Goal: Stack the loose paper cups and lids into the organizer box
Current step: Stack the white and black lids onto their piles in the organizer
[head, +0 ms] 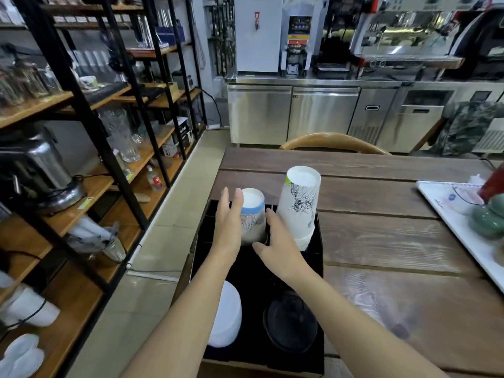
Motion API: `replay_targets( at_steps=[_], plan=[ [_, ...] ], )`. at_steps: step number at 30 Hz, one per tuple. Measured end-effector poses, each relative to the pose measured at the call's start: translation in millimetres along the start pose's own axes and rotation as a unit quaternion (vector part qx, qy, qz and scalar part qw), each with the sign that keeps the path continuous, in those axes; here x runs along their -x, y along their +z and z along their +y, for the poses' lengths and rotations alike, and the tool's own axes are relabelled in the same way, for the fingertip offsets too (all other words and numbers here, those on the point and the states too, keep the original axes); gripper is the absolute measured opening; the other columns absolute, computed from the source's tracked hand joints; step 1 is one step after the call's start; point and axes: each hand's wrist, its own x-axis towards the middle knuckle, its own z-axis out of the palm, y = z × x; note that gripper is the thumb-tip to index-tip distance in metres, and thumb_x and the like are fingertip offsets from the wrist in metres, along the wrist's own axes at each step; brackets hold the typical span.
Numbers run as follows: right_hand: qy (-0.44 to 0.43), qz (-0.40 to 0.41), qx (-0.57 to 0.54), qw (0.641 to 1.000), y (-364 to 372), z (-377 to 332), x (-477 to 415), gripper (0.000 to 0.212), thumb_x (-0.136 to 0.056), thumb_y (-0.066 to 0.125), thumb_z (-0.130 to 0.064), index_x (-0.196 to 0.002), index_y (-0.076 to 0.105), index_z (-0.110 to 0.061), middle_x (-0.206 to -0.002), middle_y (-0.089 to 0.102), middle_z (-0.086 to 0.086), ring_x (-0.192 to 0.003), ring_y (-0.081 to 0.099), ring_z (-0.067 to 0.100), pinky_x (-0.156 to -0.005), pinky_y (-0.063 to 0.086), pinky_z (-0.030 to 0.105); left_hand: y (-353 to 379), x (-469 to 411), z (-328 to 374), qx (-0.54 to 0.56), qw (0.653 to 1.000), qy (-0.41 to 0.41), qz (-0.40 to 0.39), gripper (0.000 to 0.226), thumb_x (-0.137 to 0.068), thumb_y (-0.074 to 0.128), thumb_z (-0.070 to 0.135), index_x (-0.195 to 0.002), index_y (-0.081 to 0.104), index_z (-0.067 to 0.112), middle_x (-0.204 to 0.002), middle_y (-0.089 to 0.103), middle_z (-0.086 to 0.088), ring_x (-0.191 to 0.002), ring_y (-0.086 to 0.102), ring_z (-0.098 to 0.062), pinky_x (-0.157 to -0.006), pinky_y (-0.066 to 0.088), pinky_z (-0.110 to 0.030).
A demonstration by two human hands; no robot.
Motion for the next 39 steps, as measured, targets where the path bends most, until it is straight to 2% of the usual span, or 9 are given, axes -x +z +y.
replay_targets(
  at_steps=[3, 8, 12, 18, 21, 25, 29, 35, 39],
  plan=[
    [0.042, -0.021, -0.048, 0.998, 5, -4, -11, 0.063, -0.073, 0.056, 0.007, -0.128, 0.034, -0.014, -0.122, 0.052, 0.002, -0.113, 0.051, 0.015, -0.1, 0.041, 0.026, -5, -4, -5, 0.039, 0.997, -0.067, -0.032, 0.069, -0.088, 0.036, 0.061, -0.146, 0.023, 0.027, -0.148, 0.034, 0.008, -0.12, 0.038, -0.001, -0.089, 0.035, -0.016],
    [0.043, -0.024, -0.067, 0.997, 8, -2, -18, 0.063, -0.07, 0.053, 0.013, -0.125, 0.036, -0.012, -0.106, 0.053, -0.001, -0.091, 0.053, 0.003, -0.075, 0.043, 0.004, -6, -1, -10, 0.017, 0.994, -0.073, -0.084, 0.054, -0.09, 0.032, 0.058, -0.128, 0.052, 0.025, -0.126, 0.061, -0.001, -0.113, 0.059, -0.012, -0.093, 0.048, -0.029],
    [0.051, -0.006, -0.095, 0.994, 6, 3, -25, 0.058, -0.071, 0.058, 0.011, -0.121, 0.042, -0.014, -0.119, 0.057, 0.008, -0.107, 0.056, 0.016, -0.089, 0.046, 0.022, -6, 2, -14, -0.009, 0.997, -0.04, -0.06, 0.05, -0.091, 0.038, 0.053, -0.132, 0.048, 0.026, -0.133, 0.055, 0.004, -0.123, 0.05, -0.011, -0.105, 0.039, -0.033],
    [0.013, 0.022, -0.073, 0.997, 7, 6, -18, 0.054, -0.07, 0.059, 0.009, -0.119, 0.047, -0.011, -0.116, 0.06, 0.005, -0.107, 0.057, 0.013, -0.091, 0.048, 0.023, -5, 10, -14, -0.023, 0.998, -0.033, -0.044, 0.06, -0.088, 0.044, 0.052, -0.141, 0.034, 0.025, -0.149, 0.035, 0.001, -0.136, 0.034, -0.012, -0.115, 0.027, -0.041],
    [0.011, 0.084, -0.022, 0.996, 2, 11, -5, 0.038, -0.079, 0.055, 0.004, -0.115, 0.053, -0.009, -0.109, 0.059, 0.006, -0.097, 0.057, 0.017, -0.09, 0.048, 0.031, -8, 23, -16, -0.097, 0.995, 0.027, 0.007, 0.059, -0.09, 0.053, 0.036, -0.142, 0.032, 0.019, -0.148, 0.031, 0.003, -0.136, 0.028, -0.009, -0.115, 0.022, -0.03],
    [0.004, 0.098, 0.002, 0.995, -20, 20, 17, 0.015, -0.085, 0.059, -0.006, -0.096, 0.064, -0.015, -0.082, 0.063, -0.007, -0.068, 0.055, -0.006, -0.067, 0.042, 0.004, -9, 60, -29, -0.207, 0.965, 0.159, 0.016, 0.039, -0.085, 0.059, 0.022, -0.122, 0.05, 0.013, -0.119, 0.05, 0.006, -0.113, 0.045, -0.008, -0.096, 0.03, -0.006],
    [0.031, 0.06, 0.024, 0.997, -41, 30, 43, 0.01, -0.083, 0.065, -0.011, -0.084, 0.064, -0.021, -0.075, 0.063, -0.013, -0.067, 0.055, -0.001, -0.064, 0.041, 0.007, -8, 89, -45, -0.254, 0.958, 0.106, -0.078, 0.024, -0.088, 0.058, 0.021, -0.112, 0.056, 0.019, -0.105, 0.061, 0.006, -0.103, 0.056, -0.01, -0.094, 0.045, -0.028],
    [0.151, -0.024, 0.191, 0.97, -53, 54, 79, 0.034, -0.082, 0.065, -0.037, -0.109, 0.062, -0.016, -0.093, 0.062, -0.003, -0.087, 0.058, 0.014, -0.072, 0.041, 0.023, -8, 107, -51, -0.398, 0.905, 0.042, -0.142, 0.036, -0.09, 0.049, 0.039, -0.12, 0.051, 0.018, -0.119, 0.058, -0.001, -0.107, 0.056, -0.018, -0.085, 0.045, -0.03],
    [0.172, -0.055, 0.159, 0.971, -48, 59, 97, 0.029, -0.083, 0.064, -0.034, -0.106, 0.064, -0.017, -0.097, 0.067, -0.001, -0.096, 0.062, 0.018, -0.079, 0.048, 0.03, -10, 115, -54, -0.402, 0.884, -0.067, -0.229, 0.049, -0.09, 0.046, 0.045, -0.131, 0.042, 0.02, -0.132, 0.052, -0.002, -0.116, 0.052, -0.02, -0.092, 0.046, -0.035]
  ],
)
